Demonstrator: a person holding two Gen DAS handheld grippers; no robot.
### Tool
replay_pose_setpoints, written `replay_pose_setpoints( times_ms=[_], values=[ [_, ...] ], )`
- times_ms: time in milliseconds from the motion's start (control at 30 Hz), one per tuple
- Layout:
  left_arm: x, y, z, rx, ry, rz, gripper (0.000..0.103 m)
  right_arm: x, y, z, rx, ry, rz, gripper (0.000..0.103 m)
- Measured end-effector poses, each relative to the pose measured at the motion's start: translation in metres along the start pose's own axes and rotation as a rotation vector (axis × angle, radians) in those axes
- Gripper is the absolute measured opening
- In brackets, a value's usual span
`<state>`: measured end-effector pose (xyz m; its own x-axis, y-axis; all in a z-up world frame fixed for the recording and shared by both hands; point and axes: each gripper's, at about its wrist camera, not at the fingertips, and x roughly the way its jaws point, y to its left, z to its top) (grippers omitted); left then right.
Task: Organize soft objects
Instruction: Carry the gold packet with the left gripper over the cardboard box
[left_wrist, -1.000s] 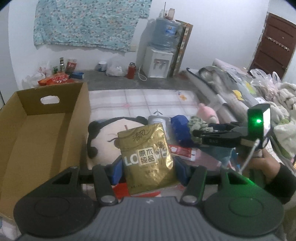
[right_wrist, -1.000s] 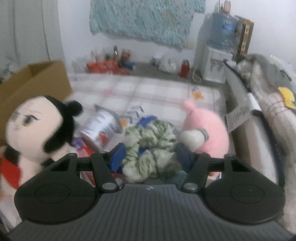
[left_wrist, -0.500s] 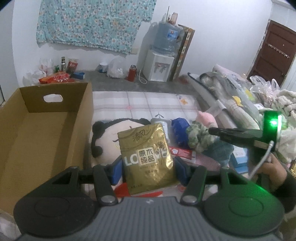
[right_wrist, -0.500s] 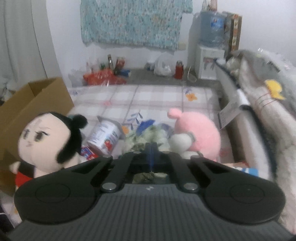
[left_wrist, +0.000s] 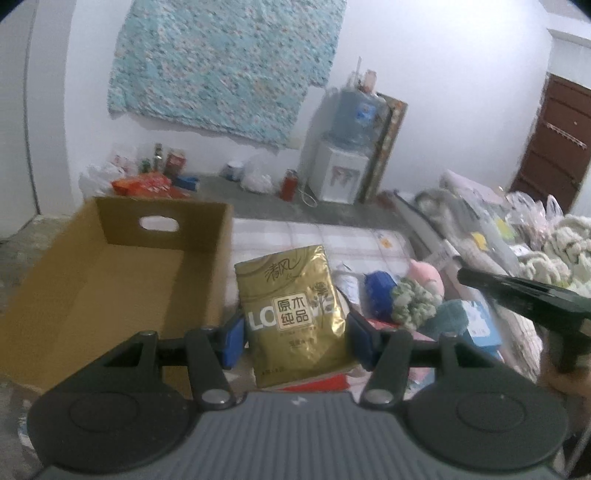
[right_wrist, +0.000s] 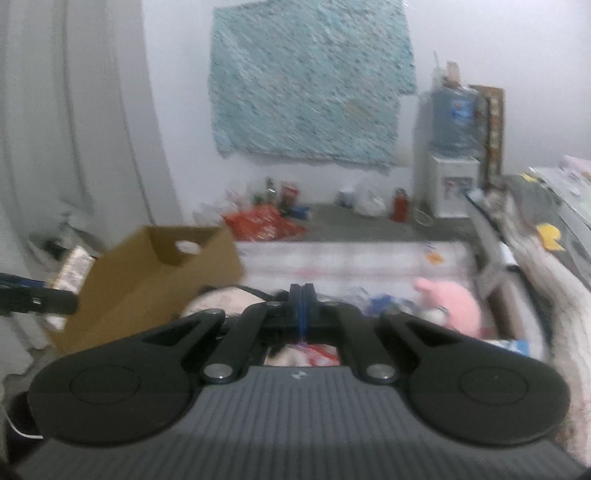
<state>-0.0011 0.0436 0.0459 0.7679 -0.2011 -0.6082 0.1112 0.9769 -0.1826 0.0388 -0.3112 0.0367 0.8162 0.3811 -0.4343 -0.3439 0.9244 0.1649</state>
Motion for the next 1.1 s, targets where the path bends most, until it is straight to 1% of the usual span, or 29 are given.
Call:
replay_pose_setpoints(
  times_ms=[133, 233, 367, 467, 533, 633, 767, 833, 933, 1033, 1100],
  values=[
    [-0.023, 0.016, 0.005, -0.022, -0.047, 0.038, 0.059, -0.011, 0.029, 0.020, 0.003, -0.046, 0.104, 0.000],
    [-0.037, 0.031, 0.011, -0.048, -0.075, 0.066, 0.059, -0.015, 0.052, 0.038, 0.011, -0.072, 0.204, 0.000],
    [-0.046, 0.055, 0.024, -0.081, -0.092, 0.142, 0.059, -0.006, 0.087, 0.064, 0.024, -0.072, 0.336, 0.000],
    [-0.047, 0.077, 0.036, -0.101, -0.096, 0.198, 0.059, 0.013, 0.120, 0.081, 0.009, -0.057, 0.416, 0.000],
    [-0.042, 0.092, 0.047, -0.110, -0.092, 0.227, 0.059, 0.032, 0.143, 0.092, 0.007, -0.034, 0.455, 0.000],
    [-0.027, 0.117, 0.065, -0.117, -0.072, 0.264, 0.059, 0.069, 0.171, 0.107, 0.047, 0.029, 0.518, 0.000],
    [0.007, 0.147, 0.086, -0.109, -0.011, 0.273, 0.059, 0.126, 0.200, 0.122, 0.084, 0.112, 0.546, 0.000],
    [0.031, 0.161, 0.097, -0.100, 0.030, 0.281, 0.059, 0.161, 0.210, 0.129, 0.120, 0.166, 0.552, 0.000],
    [0.070, 0.178, 0.112, -0.056, 0.087, 0.294, 0.059, 0.218, 0.224, 0.135, 0.171, 0.249, 0.549, 0.000],
    [0.109, 0.192, 0.121, -0.028, 0.150, 0.307, 0.059, 0.270, 0.231, 0.133, 0.219, 0.332, 0.532, 0.000],
    [0.133, 0.201, 0.126, -0.012, 0.185, 0.314, 0.059, 0.295, 0.232, 0.127, 0.242, 0.366, 0.510, 0.000]
  ],
)
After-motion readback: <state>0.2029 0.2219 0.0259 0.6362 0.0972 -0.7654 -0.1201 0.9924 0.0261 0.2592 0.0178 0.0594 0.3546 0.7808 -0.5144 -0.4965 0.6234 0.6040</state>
